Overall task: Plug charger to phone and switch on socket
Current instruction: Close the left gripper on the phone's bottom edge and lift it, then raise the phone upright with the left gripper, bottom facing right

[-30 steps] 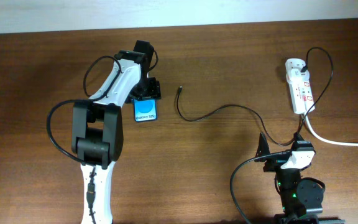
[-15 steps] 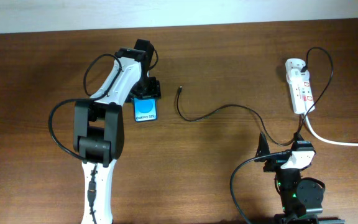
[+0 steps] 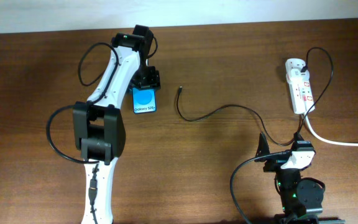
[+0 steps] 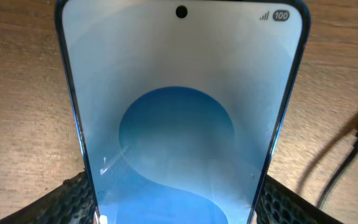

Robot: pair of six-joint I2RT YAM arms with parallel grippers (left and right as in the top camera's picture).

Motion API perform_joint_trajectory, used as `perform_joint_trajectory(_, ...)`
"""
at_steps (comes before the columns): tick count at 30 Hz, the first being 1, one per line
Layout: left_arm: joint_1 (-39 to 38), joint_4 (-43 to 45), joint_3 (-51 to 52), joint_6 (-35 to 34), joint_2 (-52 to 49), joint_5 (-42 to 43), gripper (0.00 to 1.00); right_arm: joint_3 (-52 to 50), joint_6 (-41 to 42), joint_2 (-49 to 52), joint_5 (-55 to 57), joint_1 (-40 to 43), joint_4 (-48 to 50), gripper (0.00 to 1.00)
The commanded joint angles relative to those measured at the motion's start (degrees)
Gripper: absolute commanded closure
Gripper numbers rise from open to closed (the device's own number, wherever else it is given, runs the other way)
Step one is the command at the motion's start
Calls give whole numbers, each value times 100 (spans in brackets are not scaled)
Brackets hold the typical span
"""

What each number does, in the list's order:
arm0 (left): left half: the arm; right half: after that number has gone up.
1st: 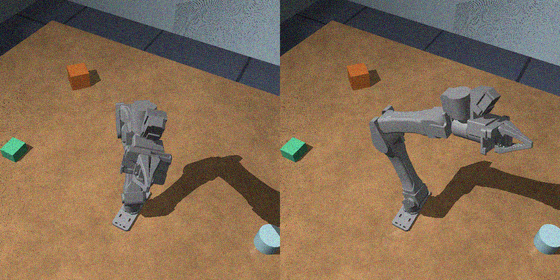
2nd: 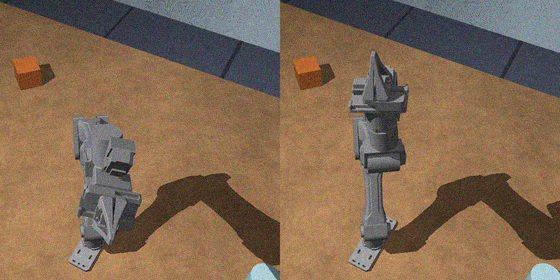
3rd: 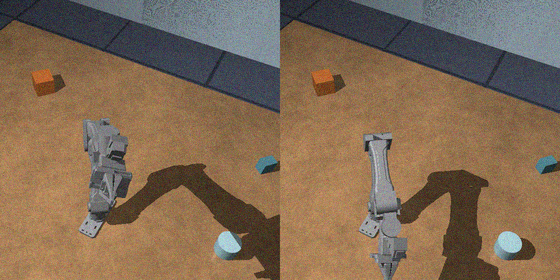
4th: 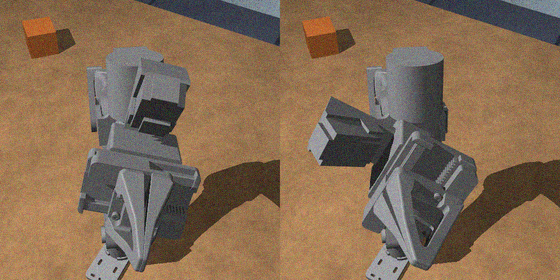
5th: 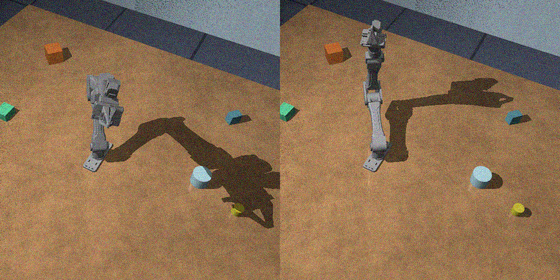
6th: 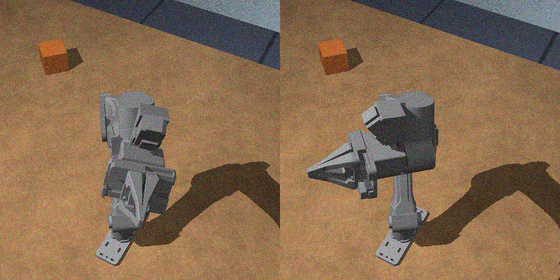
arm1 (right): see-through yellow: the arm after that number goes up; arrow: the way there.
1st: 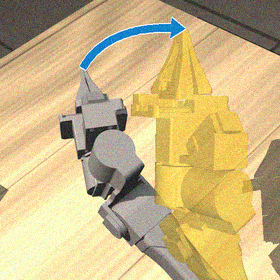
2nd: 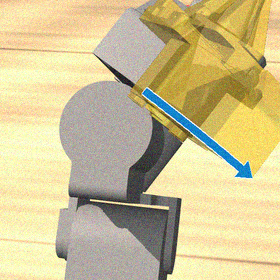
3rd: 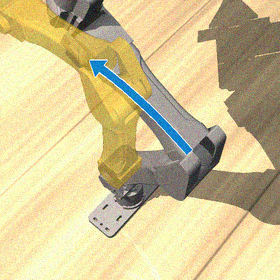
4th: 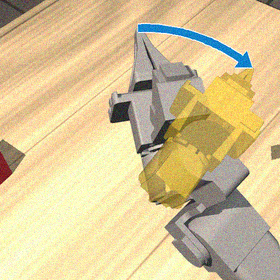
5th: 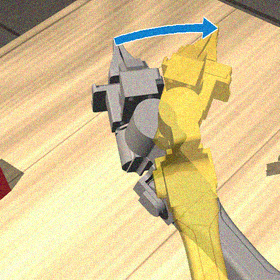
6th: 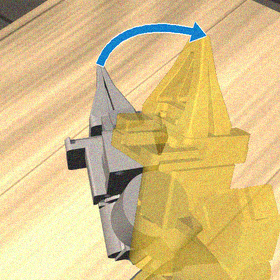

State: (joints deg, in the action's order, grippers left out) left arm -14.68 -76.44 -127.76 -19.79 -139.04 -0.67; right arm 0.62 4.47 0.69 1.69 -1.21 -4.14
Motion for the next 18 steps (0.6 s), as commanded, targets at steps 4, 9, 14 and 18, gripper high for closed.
perform_joint_trajectory(4,9,-627,-1300,-37,11,586,100,-31,0,-33,50,-44,-39,2)
perform_joint_trajectory(9,9,-1178,-1845,-1392,11,1325,100,-31,0,-33,50,-44,-39,2)
perform_joint_trajectory(14,33,-1502,-1845,-1392,11,2968,100,-31,2,-33,50,-44,-39,2)
perform_joint_trajectory(18,59,-1624,-1845,-1390,11,3049,100,-31,2,-33,50,-44,-39,2)
